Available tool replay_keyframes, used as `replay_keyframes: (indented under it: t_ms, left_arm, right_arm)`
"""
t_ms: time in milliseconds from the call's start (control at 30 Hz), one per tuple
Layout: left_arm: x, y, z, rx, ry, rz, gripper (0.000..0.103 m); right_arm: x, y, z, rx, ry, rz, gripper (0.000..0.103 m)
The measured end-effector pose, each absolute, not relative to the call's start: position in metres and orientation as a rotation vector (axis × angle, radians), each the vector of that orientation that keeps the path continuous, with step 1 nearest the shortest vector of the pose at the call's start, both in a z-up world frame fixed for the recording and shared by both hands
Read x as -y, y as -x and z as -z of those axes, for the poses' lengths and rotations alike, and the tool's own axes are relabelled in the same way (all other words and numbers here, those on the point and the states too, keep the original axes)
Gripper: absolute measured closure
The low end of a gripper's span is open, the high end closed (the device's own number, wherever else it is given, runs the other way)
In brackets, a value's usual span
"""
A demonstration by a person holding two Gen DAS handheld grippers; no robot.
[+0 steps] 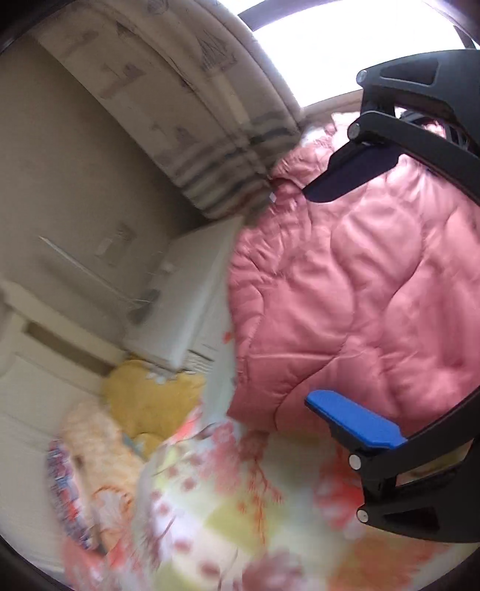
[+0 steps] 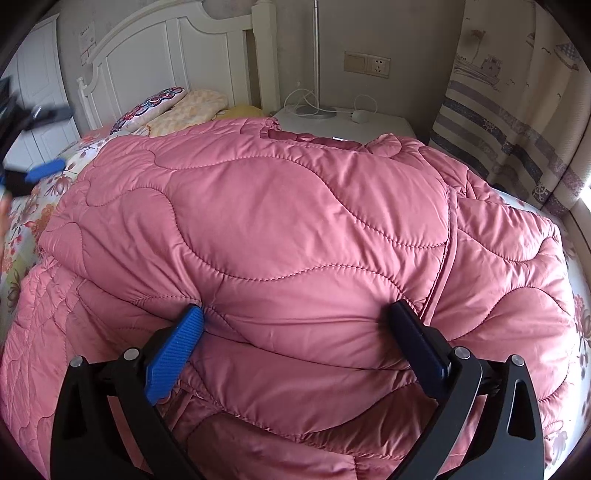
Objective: Fold large clothes
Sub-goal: 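Lay the sleeve onto the coat front with the left gripper and release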
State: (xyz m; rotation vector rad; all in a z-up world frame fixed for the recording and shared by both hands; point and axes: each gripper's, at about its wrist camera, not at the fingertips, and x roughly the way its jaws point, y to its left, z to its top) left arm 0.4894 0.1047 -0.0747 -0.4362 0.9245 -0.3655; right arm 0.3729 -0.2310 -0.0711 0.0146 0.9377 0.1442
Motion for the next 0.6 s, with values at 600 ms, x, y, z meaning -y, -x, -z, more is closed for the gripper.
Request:
replay_keyframes:
  t_ms: [600]
  left_arm:
    - [-0.099, -0.534, 0.097, -0.98, 0.238, 0.15, 0.005]
  right_arm:
    - [0.232, -0.372, 0.071, -0.936, -0.026, -0.162, 0.005]
